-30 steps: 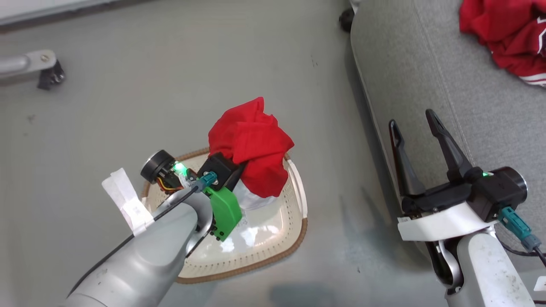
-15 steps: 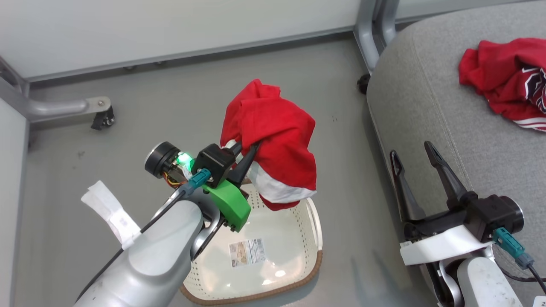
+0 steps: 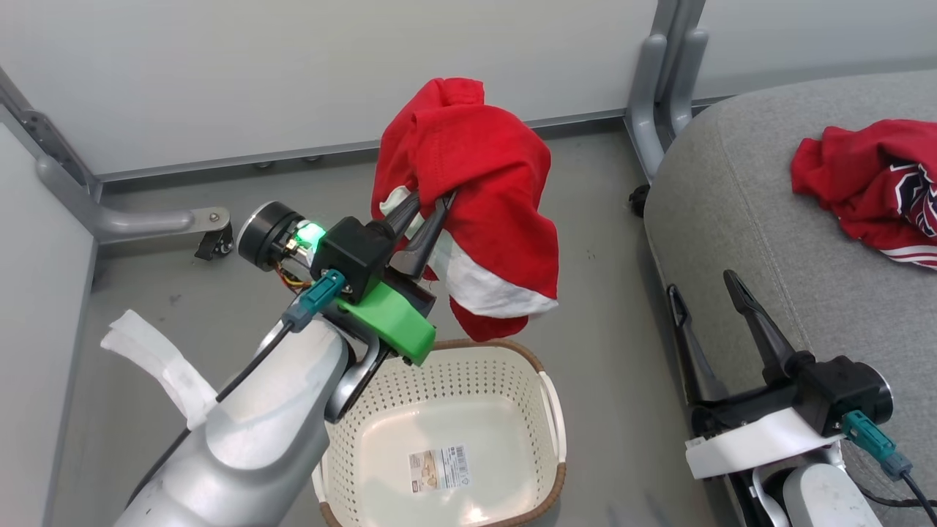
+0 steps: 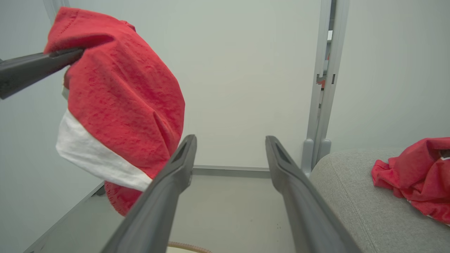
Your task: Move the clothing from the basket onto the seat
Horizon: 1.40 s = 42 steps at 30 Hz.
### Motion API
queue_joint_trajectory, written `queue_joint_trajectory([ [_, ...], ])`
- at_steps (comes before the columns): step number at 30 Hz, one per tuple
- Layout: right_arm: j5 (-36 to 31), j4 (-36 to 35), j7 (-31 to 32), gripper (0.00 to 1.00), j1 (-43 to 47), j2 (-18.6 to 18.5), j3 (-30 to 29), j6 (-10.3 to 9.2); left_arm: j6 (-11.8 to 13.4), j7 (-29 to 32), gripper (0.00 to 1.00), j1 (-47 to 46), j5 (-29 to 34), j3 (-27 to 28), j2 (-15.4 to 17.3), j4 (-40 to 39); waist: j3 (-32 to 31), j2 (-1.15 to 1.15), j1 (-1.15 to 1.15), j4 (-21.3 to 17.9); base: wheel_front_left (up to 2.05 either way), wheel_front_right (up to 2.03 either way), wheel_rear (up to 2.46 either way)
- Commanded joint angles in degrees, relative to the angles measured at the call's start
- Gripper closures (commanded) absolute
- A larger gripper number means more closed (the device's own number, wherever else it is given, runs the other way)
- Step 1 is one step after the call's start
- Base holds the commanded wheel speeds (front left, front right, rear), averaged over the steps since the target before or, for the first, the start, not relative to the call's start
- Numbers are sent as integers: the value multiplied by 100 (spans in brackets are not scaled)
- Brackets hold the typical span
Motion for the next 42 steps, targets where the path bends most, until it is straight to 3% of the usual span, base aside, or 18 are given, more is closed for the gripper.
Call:
queue_joint_trajectory([
  [1,41,-2,-7,0,96,-16,5,-6,52,-3,100,-64,68,11,53,-50,-38,48,0,21,0,0,0],
  [12,64,-97,-7,0,33,-15,181,-6,122,140,100,-71,84,-93,82,-426,-113,48,0,77,0,0,0],
  [21,-158,-195,-7,0,-749,-16,972,-6,165,170,100,-66,50,-160,66,-587,-60,48,0,121,0,0,0],
  [31,-97,395,-7,0,-1557,-17,1554,-6,154,127,100,-116,38,-253,-16,-612,45,48,0,235,0,0,0],
  [42,507,1000,-7,0,-1993,-17,1861,-6,96,84,100,-185,72,-378,-120,-679,198,48,0,323,0,0,0],
])
